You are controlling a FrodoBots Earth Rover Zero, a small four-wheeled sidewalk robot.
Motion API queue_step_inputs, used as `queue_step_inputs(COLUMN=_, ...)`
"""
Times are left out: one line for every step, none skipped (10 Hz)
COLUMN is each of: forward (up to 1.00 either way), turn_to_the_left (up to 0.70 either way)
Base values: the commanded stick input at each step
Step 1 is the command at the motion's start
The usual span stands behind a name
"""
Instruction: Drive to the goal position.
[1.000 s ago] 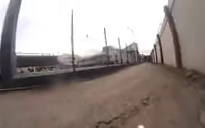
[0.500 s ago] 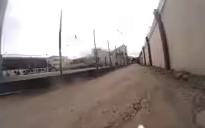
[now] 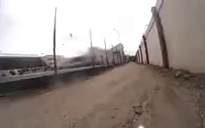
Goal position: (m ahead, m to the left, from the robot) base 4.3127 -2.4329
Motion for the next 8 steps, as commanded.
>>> queue_step_inputs(forward=0.3, turn_to_the_left=0.0)
queue_step_inputs(forward=0.3, turn_to_the_left=0.0)
queue_step_inputs(forward=0.3, turn_to_the_left=-0.2)
queue_step_inputs(forward=0.3, turn_to_the_left=-0.48)
queue_step_inputs(forward=0.3, turn_to_the_left=-0.55)
queue_step_inputs(forward=0.3, turn_to_the_left=-0.25)
queue_step_inputs(forward=0.3, turn_to_the_left=0.0)
queue_step_inputs(forward=0.3, turn_to_the_left=0.0)
